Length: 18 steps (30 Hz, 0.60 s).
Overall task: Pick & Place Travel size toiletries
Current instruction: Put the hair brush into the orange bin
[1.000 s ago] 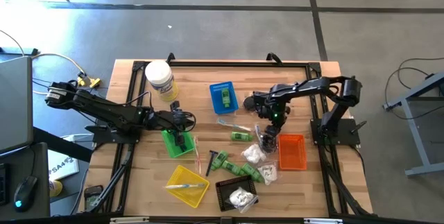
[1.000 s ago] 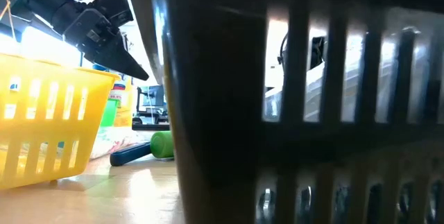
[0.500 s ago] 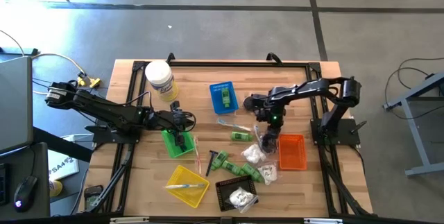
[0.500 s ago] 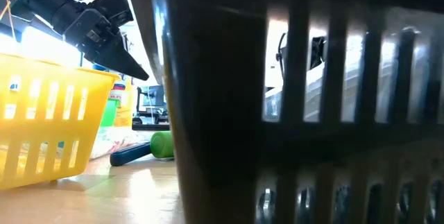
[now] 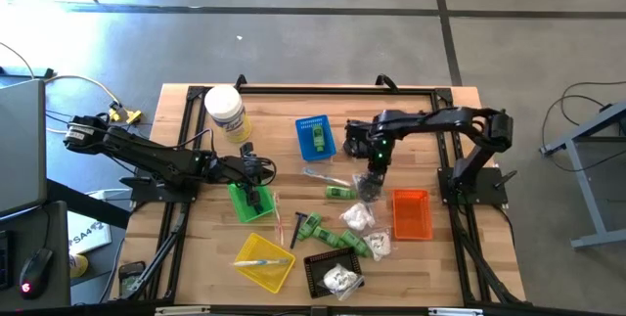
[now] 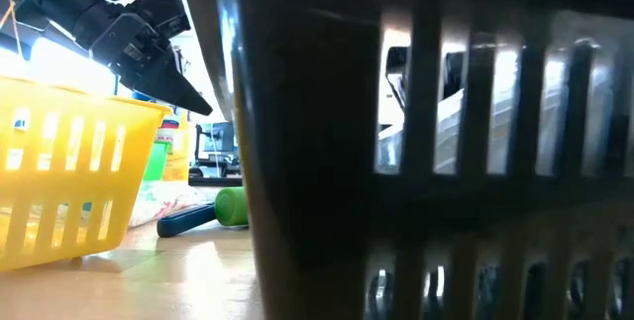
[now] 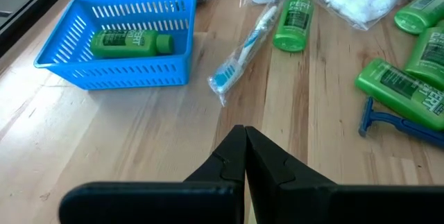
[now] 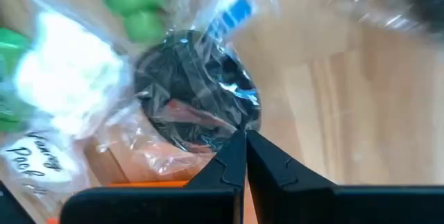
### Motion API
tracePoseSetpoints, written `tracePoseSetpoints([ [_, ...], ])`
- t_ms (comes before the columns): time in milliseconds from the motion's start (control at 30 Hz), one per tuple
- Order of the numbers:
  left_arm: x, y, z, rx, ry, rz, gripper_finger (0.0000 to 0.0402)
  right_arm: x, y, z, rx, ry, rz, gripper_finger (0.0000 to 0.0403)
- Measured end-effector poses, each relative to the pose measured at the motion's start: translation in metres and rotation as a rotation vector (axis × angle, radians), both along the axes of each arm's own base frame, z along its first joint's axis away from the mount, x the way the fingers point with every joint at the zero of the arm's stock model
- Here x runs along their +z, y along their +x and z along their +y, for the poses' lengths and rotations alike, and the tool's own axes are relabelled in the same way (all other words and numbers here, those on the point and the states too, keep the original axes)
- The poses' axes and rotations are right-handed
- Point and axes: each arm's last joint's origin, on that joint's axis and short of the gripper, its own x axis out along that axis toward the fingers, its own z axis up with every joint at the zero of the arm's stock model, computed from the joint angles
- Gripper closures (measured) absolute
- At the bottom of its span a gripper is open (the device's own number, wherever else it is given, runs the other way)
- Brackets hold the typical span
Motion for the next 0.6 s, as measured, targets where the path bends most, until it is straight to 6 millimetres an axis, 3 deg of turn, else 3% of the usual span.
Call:
tracePoseSetpoints([
  [133,-0.002,-0.001,0.0,-0.001,0.002,0.02,0.0402,0.03,0.003,0.006,0.069,-0.063,-0.105,0.04],
  [300,-0.002,-0.001,0.0,-0.001,0.002,0.018,0.0402,0.058,0.011,0.019,0.15,-0.117,-0.377,0.04],
  [467,-0.001,-0.001,0.0,0.002,0.003,0.011,0.0402,0.066,0.022,0.029,0.181,-0.116,-0.514,0.04],
  [600,0.0,0.0,0.0,0.004,0.002,-0.005,0.0402,0.061,0.034,0.038,0.212,-0.133,-0.556,0.04],
])
